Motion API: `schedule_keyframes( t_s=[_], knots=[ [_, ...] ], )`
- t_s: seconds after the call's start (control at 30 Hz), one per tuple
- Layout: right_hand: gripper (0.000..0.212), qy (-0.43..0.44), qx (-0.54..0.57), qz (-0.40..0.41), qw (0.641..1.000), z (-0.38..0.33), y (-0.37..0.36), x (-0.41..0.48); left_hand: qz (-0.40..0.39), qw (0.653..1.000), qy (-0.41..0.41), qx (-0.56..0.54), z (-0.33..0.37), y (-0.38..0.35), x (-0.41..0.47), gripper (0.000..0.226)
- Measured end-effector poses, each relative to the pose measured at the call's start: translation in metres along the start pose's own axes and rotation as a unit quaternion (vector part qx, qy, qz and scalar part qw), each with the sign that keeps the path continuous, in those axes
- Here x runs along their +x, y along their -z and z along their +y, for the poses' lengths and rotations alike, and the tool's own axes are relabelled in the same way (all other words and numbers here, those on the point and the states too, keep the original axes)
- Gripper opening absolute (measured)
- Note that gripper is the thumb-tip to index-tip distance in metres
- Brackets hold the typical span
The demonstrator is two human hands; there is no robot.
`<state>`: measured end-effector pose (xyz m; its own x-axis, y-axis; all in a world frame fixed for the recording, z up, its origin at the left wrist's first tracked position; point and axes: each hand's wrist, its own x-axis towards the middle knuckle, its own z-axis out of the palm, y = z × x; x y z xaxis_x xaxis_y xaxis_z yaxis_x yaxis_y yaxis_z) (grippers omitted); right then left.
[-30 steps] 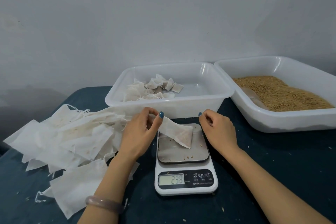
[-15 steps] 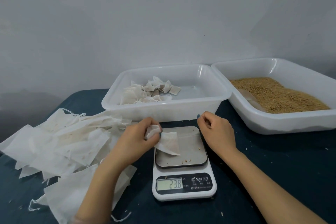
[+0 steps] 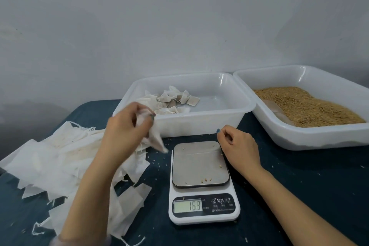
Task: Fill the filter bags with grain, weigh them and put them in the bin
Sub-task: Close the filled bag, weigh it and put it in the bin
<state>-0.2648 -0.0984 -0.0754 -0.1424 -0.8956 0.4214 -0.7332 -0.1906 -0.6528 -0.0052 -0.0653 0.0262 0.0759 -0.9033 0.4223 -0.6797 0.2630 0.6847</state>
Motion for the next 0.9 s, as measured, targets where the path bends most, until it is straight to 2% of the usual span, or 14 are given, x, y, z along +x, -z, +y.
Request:
schedule_keyframes(
  t_s=[0.1,0.23,0.37,0.47,0.53,0.73,0.9],
  knots=[
    [0.04,0.001,0.0,-0.002,1.0,0.0,0.0,0.0,0.094,0.992,0.033,-0.084,0.006,-0.002,0.032,0.007],
    [0.038,0.006,-0.002,-0.004,1.0,0.001,0.001,0.0,0.113,0.988,0.041,-0.101,0.001,-0.015,0.076,0.007],
    [0.036,0.011,-0.008,-0.006,1.0,0.001,0.001,0.001,0.056,0.995,0.083,0.024,-0.019,-0.029,0.101,0.013],
    [0.033,0.02,-0.012,-0.011,1.0,0.0,0.001,0.001,-0.036,0.971,0.149,0.185,-0.032,-0.036,0.104,0.013],
    [0.031,0.022,-0.013,-0.014,1.0,0.001,0.002,0.001,-0.057,0.956,0.168,0.236,-0.038,-0.039,0.101,0.012],
    [0.031,0.017,-0.013,-0.013,1.0,0.0,0.003,0.0,-0.014,0.961,0.12,0.247,-0.044,-0.04,0.086,0.025],
    [0.032,0.017,-0.011,-0.012,1.0,-0.002,0.003,0.0,0.1,0.965,0.009,0.244,-0.031,-0.021,0.053,0.021]
  ],
)
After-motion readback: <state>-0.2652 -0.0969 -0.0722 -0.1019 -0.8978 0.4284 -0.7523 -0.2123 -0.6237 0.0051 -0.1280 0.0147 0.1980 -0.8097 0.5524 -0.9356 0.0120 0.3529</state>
